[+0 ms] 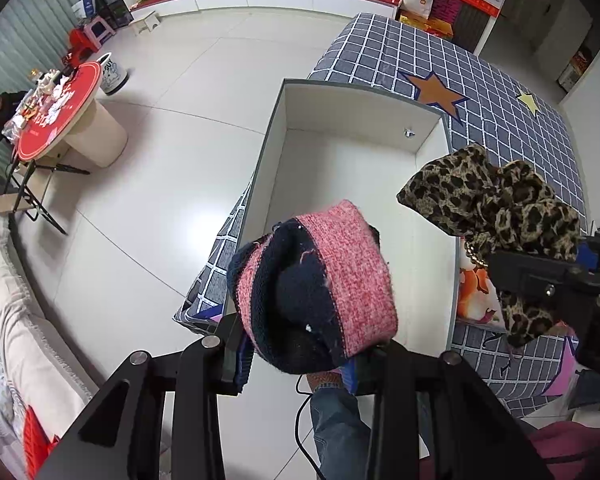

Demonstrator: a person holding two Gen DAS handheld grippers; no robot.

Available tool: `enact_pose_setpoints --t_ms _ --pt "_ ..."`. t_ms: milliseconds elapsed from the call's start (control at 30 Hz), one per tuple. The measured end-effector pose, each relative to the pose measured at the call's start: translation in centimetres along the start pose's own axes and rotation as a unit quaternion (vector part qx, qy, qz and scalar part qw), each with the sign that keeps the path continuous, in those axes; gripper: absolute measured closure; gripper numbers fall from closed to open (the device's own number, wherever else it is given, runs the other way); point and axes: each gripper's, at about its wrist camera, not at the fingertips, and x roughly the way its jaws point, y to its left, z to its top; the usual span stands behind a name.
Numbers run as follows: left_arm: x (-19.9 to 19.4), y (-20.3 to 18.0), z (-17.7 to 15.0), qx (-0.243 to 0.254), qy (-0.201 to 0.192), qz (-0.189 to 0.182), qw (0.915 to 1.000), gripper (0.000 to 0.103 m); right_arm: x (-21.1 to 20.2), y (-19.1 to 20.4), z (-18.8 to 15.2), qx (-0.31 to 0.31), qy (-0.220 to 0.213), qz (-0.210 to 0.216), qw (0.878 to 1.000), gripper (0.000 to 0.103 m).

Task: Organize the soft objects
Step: 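Carry the scarf and knit hat over the white box with both tools, then open both tools to drop the scarf and knit hat into the box, then move both tools back to the pile of soft items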

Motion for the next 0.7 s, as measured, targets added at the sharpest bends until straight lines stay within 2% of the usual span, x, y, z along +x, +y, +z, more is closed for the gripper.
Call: enact_pose_setpoints --t_ms 100,167,233,267,333,367,400,500,567,600,633,700 --pt "0.0 0.0 0.0 0.002 -0.001 -0.005 1.0 0.062 0.2 0.3 0.2 -0.004 0.004 0.0 1.0 0.067" --pt "-0.1 -0.3 0.1 0.008 -0.003 -0.008 0.9999 0.048 0.3 0.5 0.4 -0.01 0.006 0.0 1.0 0.067" --pt "-0.2 -0.6 0.0 0.017 -0.007 -0.006 0.9998 0.024 0.4 0.7 0.5 -0.014 0.007 -0.003 1.0 0.065" --pt "-0.2 -0.7 0.0 0.018 -0.009 -0.005 0.9998 0.022 0.4 0.8 0.6 -0.017 0.006 -0.005 1.0 0.061" --pt "-0.3 -0.6 0.1 0.017 -0.014 -0.011 0.9997 0.022 0.3 1.0 0.6 -0.02 0.0 -0.004 1.0 0.03" --pt "-0.4 -0.5 0.1 0.013 -0.016 -0.015 0.9997 0.02 0.0 1.0 0.6 -0.021 -0.006 -0.001 1.0 0.025" --pt "-0.4 -0.2 0.2 0.007 -0.019 -0.023 0.9995 0.016 -0.2 1.1 0.7 -0.021 -0.012 0.0 1.0 0.021" --pt "-0.5 0.6 0.3 -0.015 -0.024 -0.05 0.9983 0.0 -0.3 1.0 0.8 -0.02 -0.013 -0.009 1.0 0.021" --pt "-0.6 1.0 0.3 -0.028 -0.027 -0.074 0.9965 0.0 0.1 0.5 0.7 -0.009 0.0 -0.006 1.0 0.021" --pt "-0.7 1.1 0.4 -0.032 -0.026 -0.092 0.9949 0.0 0.2 0.2 0.6 -0.002 0.005 -0.004 1.0 0.013" --pt "-0.8 1.1 0.4 -0.035 -0.028 -0.107 0.9932 0.0 0.3 -0.2 0.6 0.008 0.008 -0.007 1.0 0.0" --pt "-1.0 1.1 0.4 -0.038 -0.033 -0.127 0.9907 0.0 0.0 -1.0 0.6 0.027 0.004 -0.013 1.0 0.0"
